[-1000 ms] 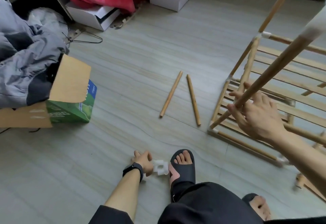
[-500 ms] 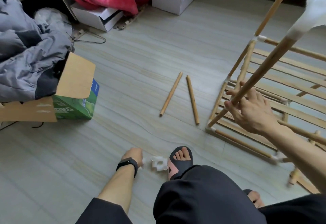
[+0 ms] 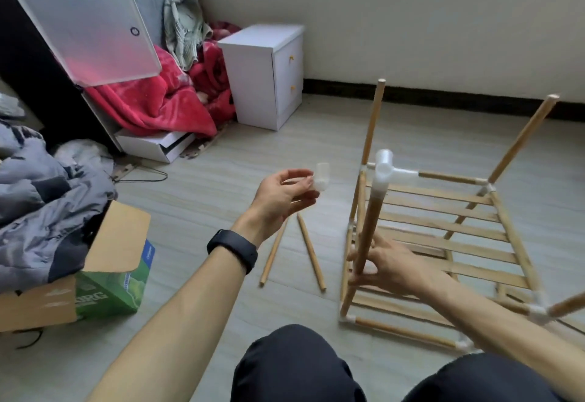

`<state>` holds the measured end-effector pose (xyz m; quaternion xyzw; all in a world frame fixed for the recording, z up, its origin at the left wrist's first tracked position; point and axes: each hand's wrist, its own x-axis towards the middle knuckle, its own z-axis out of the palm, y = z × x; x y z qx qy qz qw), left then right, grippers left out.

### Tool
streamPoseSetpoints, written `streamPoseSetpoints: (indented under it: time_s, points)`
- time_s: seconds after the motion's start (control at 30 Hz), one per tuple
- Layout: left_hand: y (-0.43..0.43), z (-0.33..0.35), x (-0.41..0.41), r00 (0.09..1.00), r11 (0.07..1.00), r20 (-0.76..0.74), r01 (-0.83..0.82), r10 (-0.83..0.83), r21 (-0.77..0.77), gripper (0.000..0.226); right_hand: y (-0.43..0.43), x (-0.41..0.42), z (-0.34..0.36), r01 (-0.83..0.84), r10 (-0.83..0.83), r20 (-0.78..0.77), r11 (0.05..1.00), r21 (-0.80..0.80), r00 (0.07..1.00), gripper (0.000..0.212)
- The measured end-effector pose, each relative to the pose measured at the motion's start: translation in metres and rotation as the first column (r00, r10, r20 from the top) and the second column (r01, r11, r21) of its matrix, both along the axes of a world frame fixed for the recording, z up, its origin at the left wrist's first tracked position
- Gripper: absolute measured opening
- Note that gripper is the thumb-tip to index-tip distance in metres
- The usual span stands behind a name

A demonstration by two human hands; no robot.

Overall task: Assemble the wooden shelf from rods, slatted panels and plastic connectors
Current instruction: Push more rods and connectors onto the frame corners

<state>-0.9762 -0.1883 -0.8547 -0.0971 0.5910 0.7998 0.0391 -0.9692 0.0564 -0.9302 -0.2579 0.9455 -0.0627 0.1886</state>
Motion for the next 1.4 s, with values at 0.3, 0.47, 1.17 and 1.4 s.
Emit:
streamPoseSetpoints:
  time_s: [0.3, 0.47, 1.17, 1.4]
  points:
    - [0.082, 0.075, -0.046, 0.979, 0.967, -0.128, 0.182, -0.161, 0.178, 0.025, 0.029, -0.032, 0.092, 0.177, -0.155, 0.117, 0.960, -0.217, 0.981, 0.035]
    - [0.116, 0.074, -0.077, 0.994, 0.984, -0.066, 0.101, -0.093, 0.145, 0.041, 0.042, -0.077, 0.173, 0.381, -0.388, 0.197, 0.487, -0.786, 0.901, 0.025]
    - [0.113, 0.049, -0.164, 0.972, 0.972, -0.144, -0.204, 0.186, -0.120, 0.019, 0.025, -0.173, 0.140, 0.422, -0.294, 0.447, -0.148, -0.894, 0.845, 0.036]
    - [0.106, 0.042, -0.189, 0.973, 0.968, -0.229, -0.042, -0.016, -0.246, 0.038, 0.014, -0.202, 0.131, 0.391, -0.312, 0.462, -0.266, -0.881, 0.830, 0.028]
